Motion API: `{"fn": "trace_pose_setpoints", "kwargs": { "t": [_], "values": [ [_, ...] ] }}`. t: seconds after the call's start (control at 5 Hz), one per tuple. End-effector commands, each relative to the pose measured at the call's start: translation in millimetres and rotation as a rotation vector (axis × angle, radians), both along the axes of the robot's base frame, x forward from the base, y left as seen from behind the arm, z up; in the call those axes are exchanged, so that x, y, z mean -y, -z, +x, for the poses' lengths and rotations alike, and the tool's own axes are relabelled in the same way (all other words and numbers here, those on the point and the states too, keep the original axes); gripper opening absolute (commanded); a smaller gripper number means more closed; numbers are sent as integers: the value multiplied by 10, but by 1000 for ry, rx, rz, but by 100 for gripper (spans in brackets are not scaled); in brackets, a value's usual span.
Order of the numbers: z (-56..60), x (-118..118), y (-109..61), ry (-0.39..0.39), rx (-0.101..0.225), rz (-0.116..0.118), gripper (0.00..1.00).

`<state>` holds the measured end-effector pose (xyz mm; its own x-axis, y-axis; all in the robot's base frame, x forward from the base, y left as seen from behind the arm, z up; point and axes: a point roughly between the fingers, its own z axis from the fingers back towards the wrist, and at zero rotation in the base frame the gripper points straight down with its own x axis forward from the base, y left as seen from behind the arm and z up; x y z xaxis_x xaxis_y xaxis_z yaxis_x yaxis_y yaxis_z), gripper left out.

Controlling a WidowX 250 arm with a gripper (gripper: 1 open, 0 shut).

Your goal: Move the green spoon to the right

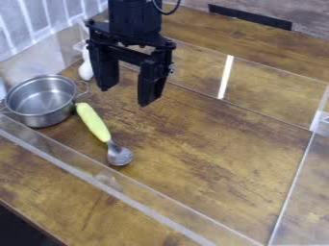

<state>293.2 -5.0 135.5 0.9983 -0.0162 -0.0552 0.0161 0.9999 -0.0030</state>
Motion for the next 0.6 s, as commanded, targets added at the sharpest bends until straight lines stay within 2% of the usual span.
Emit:
{"fn": "trace_pose_setpoints", "kwargs": {
  "t": [0.0, 0.2, 0.4],
  "values": [
    [-44, 15, 72, -11, -42, -1, 100],
    [-83, 18, 128, -48, -78, 0, 100],
    [-62, 8, 252, -108, -115, -1, 100]
  ]
}}
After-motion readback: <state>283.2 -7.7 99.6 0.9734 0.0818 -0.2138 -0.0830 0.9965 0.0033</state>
